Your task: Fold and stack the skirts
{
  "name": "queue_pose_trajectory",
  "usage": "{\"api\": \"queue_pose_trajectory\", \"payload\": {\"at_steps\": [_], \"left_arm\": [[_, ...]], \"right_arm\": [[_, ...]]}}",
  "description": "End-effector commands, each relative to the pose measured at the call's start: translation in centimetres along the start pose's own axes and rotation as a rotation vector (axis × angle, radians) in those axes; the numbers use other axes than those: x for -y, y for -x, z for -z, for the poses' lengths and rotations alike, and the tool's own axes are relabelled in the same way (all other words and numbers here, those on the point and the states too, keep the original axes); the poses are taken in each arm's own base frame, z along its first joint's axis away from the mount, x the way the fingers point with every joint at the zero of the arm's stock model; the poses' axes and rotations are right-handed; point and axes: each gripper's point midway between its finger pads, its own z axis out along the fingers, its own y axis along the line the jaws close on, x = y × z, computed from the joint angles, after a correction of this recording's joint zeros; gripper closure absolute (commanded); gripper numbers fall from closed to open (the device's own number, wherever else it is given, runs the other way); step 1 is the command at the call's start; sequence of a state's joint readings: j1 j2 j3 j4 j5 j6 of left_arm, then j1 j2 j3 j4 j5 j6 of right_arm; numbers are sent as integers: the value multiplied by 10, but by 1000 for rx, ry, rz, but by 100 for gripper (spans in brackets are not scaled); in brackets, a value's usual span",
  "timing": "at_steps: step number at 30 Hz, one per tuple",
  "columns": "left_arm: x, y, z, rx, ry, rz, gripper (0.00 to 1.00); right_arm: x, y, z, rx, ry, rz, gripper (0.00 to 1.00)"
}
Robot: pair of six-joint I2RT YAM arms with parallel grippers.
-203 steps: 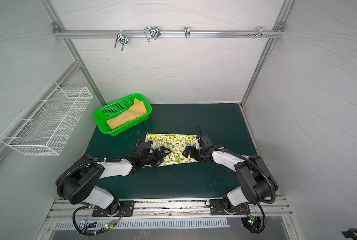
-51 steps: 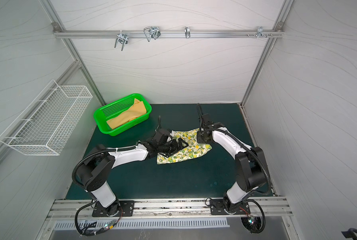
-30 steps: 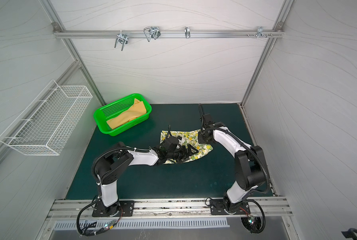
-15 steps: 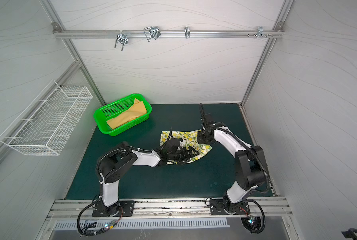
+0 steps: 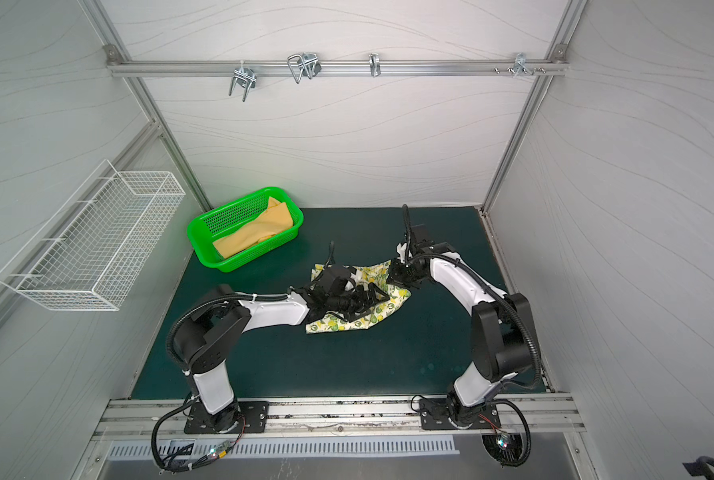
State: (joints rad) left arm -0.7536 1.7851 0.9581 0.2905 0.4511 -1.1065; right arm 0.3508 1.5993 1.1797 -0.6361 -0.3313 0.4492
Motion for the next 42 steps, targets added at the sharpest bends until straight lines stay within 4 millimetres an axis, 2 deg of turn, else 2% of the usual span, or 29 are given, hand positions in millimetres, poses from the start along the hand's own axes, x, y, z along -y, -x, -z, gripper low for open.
{"api": "queue_pose_trajectory", "payload": {"at_steps": [1, 7, 12, 23, 36, 42], "left_arm": [[11, 20, 31, 44, -29, -30, 1], [-12, 37, 80, 114, 61, -65, 1], [-38, 38, 95, 133, 153, -91, 1], [-87, 28, 76, 81, 234, -51, 1], [-110, 34, 63, 66, 283, -31, 1], [-117, 35, 57, 59, 293, -25, 1]], "right_arm": [[-7, 7, 8, 17, 28, -5, 91], [7, 12, 5, 20, -24, -4, 92], [13, 15, 8, 26, -58, 6, 92], [19, 18, 15, 36, -108, 30, 91], [22, 22, 32, 61, -169, 66, 91], [12, 20, 28, 48, -110, 48, 91]]}}
